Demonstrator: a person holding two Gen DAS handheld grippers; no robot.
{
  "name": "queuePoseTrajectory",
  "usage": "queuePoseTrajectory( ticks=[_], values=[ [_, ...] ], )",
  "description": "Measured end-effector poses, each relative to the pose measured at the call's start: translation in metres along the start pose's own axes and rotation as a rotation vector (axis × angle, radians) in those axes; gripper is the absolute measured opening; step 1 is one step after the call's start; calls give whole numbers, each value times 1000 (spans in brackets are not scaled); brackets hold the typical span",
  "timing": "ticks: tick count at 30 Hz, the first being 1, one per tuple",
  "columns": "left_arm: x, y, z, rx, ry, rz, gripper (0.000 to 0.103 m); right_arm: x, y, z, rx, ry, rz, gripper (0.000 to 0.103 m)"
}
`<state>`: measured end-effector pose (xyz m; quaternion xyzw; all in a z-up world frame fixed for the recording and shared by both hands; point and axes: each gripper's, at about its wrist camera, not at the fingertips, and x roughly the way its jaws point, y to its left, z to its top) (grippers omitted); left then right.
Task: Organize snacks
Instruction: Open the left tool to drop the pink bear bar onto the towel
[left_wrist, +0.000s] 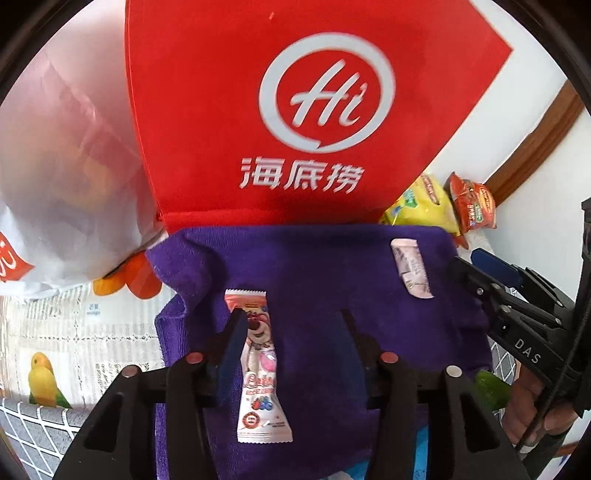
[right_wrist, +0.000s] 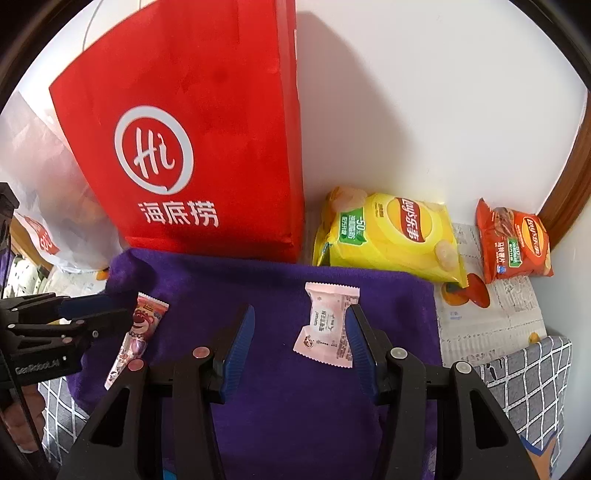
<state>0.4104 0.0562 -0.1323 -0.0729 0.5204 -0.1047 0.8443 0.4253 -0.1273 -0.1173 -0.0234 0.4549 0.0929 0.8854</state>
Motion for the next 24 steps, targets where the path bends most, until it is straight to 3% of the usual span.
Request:
queuePoseTrajectory(
  ticks=[9,13,19,24],
  values=[
    [-31,-3,2,13,-46,-14,49,-29,2,5,26,-40,32,52],
    [-43,-8,2,28,-61,-26,49,-48,2,4,-7,-47,-7,52],
    [-61,-17,-2,47,-93,-37,49,-91,-22,-13,55,-75,15,52],
    [-73,-24,-6,65,-113,-41,49,-130,-47,-41,50,-97,-102,53]
  ],
)
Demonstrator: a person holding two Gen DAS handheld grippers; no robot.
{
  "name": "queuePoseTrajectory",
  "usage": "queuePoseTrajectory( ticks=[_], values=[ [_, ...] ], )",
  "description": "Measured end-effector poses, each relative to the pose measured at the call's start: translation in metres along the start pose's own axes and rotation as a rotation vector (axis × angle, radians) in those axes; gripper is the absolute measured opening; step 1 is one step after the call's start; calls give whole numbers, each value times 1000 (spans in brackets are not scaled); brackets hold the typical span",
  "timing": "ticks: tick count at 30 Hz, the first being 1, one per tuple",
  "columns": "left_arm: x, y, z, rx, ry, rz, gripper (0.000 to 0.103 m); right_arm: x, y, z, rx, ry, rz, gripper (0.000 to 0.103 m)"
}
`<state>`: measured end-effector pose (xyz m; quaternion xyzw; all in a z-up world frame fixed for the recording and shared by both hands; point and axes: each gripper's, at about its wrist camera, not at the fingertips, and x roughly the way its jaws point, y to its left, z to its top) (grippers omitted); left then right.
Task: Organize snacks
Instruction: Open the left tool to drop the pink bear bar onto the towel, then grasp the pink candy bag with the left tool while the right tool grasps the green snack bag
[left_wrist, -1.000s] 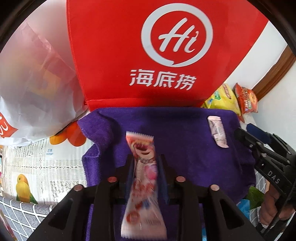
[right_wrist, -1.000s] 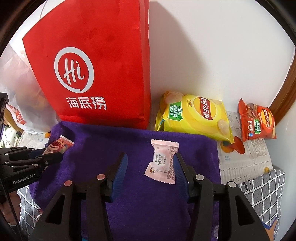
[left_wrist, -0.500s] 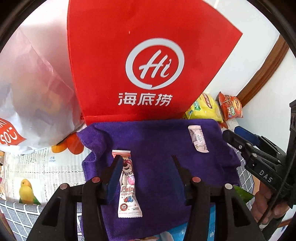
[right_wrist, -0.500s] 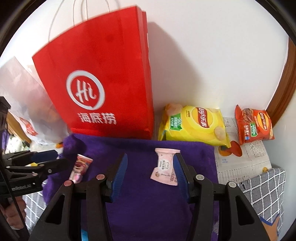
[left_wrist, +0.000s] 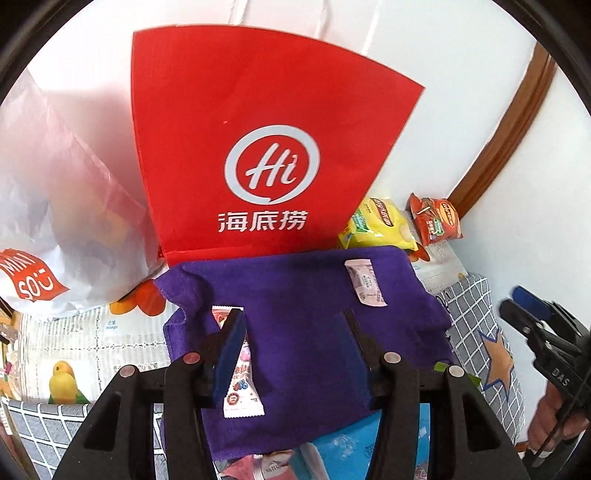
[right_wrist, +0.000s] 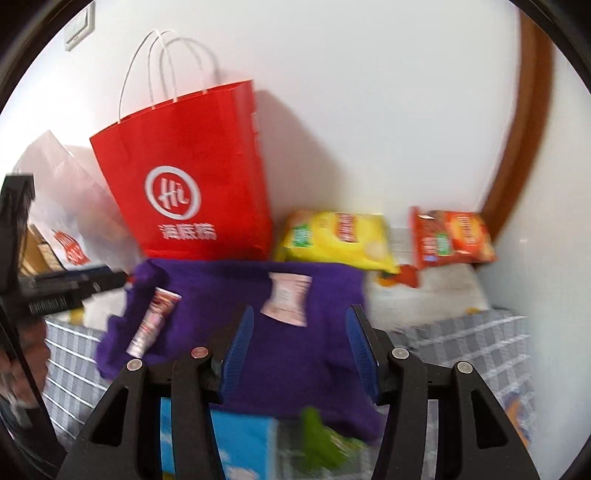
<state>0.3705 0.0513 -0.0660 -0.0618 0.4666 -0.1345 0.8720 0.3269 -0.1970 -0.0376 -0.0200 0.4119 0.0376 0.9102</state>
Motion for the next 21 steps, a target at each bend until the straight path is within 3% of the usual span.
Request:
queuePoseTrajectory(
  ticks=[3,9,21],
  values=[
    [-7,-10,-3,18,-14,-7,49,-22,-22,-17,26,-8,-32,58],
    [-29,-38,-12,94,-82,35,49,-49,-54,-50,82,-6,-48,59],
    [-60,-47,-62,60,-49,55,49,-65,-48,-92,37,3,-43,59]
  ],
)
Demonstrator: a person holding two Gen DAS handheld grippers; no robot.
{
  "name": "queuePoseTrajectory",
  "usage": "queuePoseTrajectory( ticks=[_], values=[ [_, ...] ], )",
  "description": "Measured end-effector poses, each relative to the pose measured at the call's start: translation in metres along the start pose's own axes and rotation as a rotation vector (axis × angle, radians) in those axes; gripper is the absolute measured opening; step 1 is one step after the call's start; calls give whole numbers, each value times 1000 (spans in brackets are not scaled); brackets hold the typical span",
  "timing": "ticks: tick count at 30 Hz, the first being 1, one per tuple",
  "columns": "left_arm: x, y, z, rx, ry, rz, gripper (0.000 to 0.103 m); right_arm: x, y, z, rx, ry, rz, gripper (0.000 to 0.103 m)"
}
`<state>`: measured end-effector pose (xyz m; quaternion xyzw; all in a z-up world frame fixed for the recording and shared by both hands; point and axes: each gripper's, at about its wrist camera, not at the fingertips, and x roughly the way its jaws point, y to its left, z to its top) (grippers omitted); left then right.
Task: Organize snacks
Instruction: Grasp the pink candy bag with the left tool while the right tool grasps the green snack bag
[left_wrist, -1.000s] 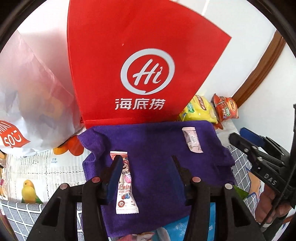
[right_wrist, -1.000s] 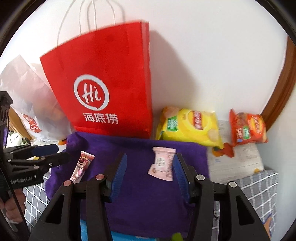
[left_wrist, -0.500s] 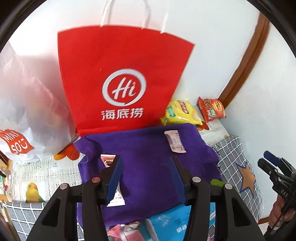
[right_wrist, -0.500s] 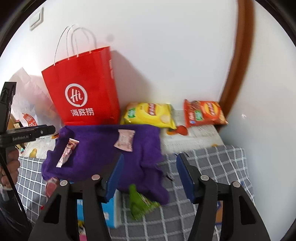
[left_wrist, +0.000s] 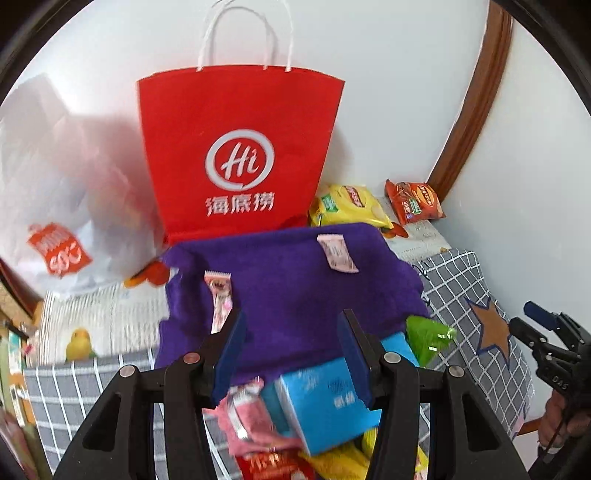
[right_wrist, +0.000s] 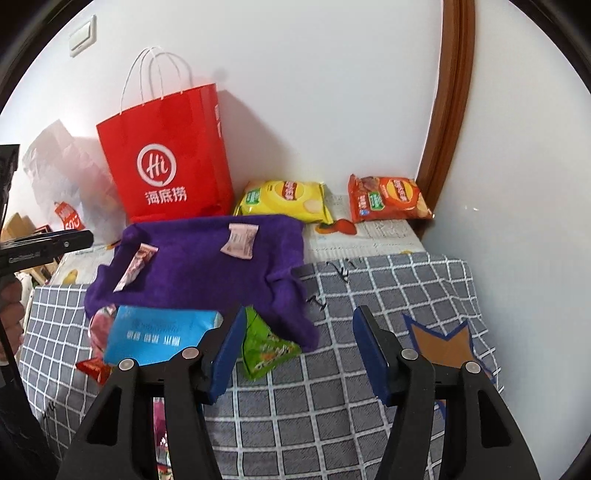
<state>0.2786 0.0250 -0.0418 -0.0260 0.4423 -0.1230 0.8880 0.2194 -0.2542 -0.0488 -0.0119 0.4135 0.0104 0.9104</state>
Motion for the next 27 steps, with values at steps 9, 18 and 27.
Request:
queuePoseTrajectory(
  ticks=[9,18,27],
  values=[
    [-14,11,-40,-68,21,10,49,31,3,-31,17,57,83,64],
    [-6,42,-76,-165,52,67,49,91,14,-41,3,119,149,64],
    [3,60,-98,-243,77,30,52,130,22,-40,-24,162,155,64]
  ],
)
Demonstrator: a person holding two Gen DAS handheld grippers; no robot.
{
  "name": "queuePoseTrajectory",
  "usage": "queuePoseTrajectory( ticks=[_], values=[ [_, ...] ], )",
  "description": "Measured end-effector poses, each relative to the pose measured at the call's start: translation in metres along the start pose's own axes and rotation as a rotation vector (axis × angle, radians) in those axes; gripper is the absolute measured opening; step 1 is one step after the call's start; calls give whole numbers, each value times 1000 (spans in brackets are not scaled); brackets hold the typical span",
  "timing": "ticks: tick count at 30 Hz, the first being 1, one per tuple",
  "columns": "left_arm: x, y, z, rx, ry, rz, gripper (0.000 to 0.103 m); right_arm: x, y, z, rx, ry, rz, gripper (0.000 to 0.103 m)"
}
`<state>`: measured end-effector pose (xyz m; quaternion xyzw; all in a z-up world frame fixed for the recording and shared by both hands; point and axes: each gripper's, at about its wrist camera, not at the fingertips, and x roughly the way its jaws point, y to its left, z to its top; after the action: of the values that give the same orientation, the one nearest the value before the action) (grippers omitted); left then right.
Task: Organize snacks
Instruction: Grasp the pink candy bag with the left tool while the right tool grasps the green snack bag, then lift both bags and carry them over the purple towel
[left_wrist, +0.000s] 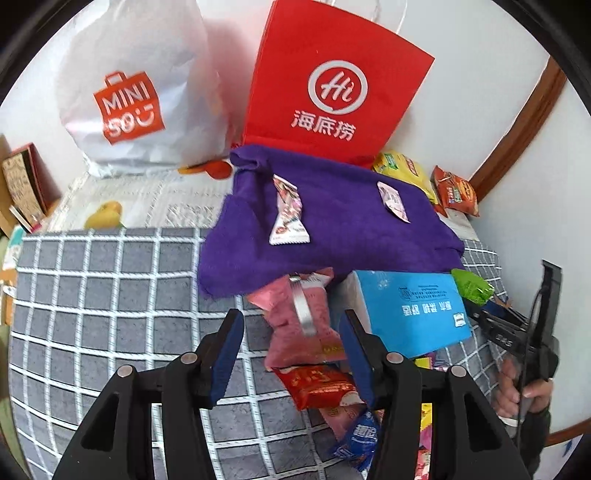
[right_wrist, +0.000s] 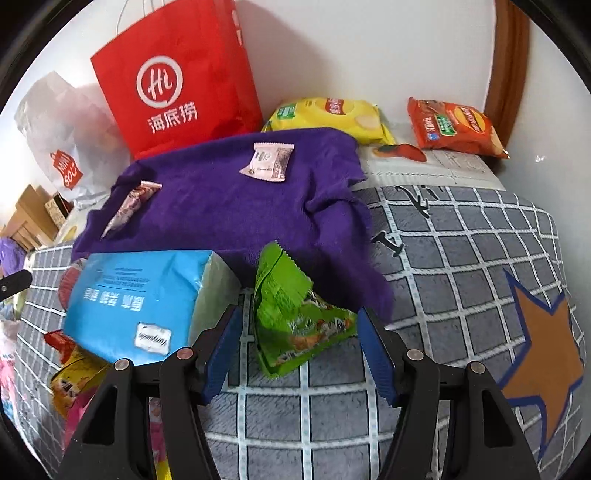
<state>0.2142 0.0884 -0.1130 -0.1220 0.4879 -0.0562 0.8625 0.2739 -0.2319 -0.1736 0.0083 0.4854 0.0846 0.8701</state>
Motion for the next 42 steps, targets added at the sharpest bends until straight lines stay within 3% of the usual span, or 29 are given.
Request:
queuePoseTrajectory(
  ticks=[4,6,8,18,25,31,42],
  values=[
    [15,-3,-1,-12,35,-5,52,10,-1,2,-4,19,-20,63],
    [23,-5,1,-27,48,-12,52,10,-2,1,-1,22,-9,53],
    [30,-6,4,-37,62,-23,52,5,-3,0,3,8,-5,53],
    [62,-6,3,-78,100,-29,52,-57,-12,-15,39,-75,26,52],
    [77,-9,3,-53,104,51,52,-69,-15,-30,83,-65,11,52],
    [66,-4,1,-53,93,4,39,-76,-11,-36,86,-53,-11,52],
    [11,-2,-6,-32,18,-16,38,-102,17,-41,60,-96,3,52]
  ],
)
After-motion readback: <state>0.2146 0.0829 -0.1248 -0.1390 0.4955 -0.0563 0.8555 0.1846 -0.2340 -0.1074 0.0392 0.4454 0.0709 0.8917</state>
